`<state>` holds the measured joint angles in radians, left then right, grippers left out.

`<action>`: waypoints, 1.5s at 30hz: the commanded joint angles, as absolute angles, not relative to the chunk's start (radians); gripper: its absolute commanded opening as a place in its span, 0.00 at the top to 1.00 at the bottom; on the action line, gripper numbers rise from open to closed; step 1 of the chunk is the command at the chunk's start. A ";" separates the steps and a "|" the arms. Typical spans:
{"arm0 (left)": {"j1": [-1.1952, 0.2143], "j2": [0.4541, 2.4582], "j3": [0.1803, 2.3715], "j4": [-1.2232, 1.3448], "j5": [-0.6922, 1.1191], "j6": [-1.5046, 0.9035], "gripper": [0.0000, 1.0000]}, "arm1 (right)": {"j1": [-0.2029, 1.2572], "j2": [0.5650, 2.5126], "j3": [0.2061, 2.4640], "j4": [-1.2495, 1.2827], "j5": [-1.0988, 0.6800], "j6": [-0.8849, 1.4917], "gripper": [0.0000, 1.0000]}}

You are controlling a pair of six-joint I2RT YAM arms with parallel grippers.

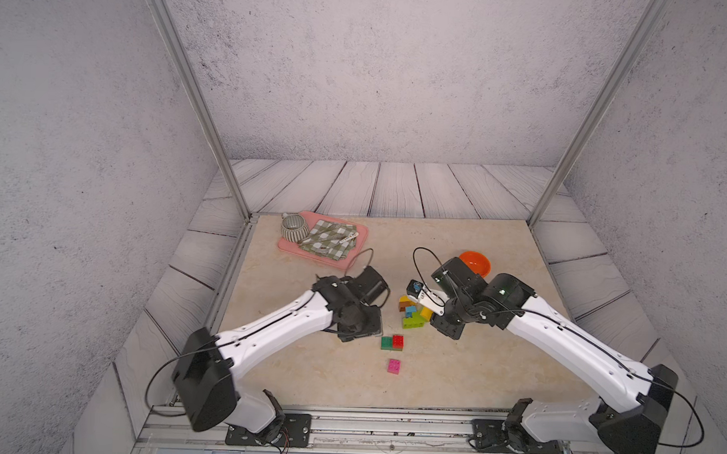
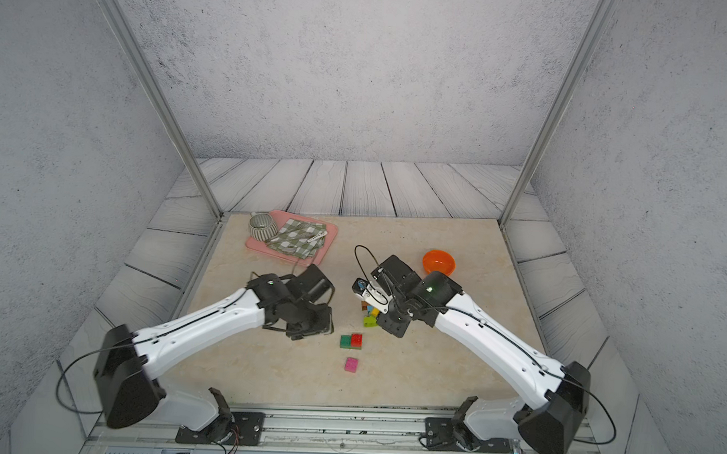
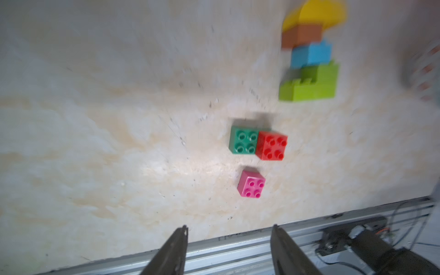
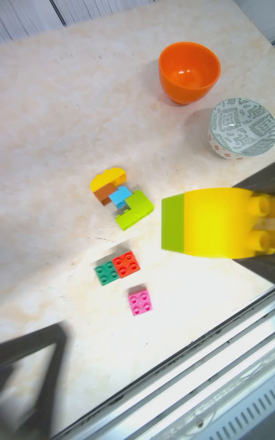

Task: Assemble the letter s with lego
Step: Place the lego brick at the center of the board, then assemble the lego brick with the lego brick.

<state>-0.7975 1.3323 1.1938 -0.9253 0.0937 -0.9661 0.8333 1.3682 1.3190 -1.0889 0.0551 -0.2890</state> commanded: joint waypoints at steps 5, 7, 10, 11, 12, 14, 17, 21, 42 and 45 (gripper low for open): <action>-0.507 1.158 1.180 -1.016 0.002 -0.787 0.37 | 0.947 1.588 1.352 -1.096 0.022 -0.269 1.00; -0.450 1.154 1.171 -1.002 0.020 -0.751 0.37 | 0.979 1.631 1.363 -1.082 0.011 -0.260 1.00; -0.375 1.155 1.153 -0.978 0.055 -0.715 0.37 | 1.015 1.677 1.370 -1.061 0.002 -0.231 1.00; -0.353 1.154 1.145 -0.965 0.066 -0.704 0.37 | 1.025 1.686 1.367 -1.050 0.000 -0.220 1.00; -0.340 1.154 1.139 -0.957 0.074 -0.696 0.37 | 1.034 1.691 1.364 -1.042 0.000 -0.214 1.00; -0.306 1.155 1.128 -0.941 0.091 -0.683 0.37 | 1.050 1.697 1.350 -1.027 -0.002 -0.198 1.00; -0.269 1.160 1.107 -0.917 0.110 -0.666 0.37 | 1.069 1.695 1.319 -0.998 -0.008 -0.185 1.00; -0.242 1.167 1.082 -0.889 0.130 -0.655 0.37 | 1.092 1.706 1.300 -0.975 -0.008 -0.184 1.00; -0.201 1.172 1.055 -0.871 0.152 -0.629 0.37 | 1.114 1.782 1.296 -0.973 0.023 -0.207 1.00; -0.198 1.170 1.052 -0.871 0.153 -0.629 0.37 | 1.114 1.774 1.299 -0.984 0.025 -0.211 1.00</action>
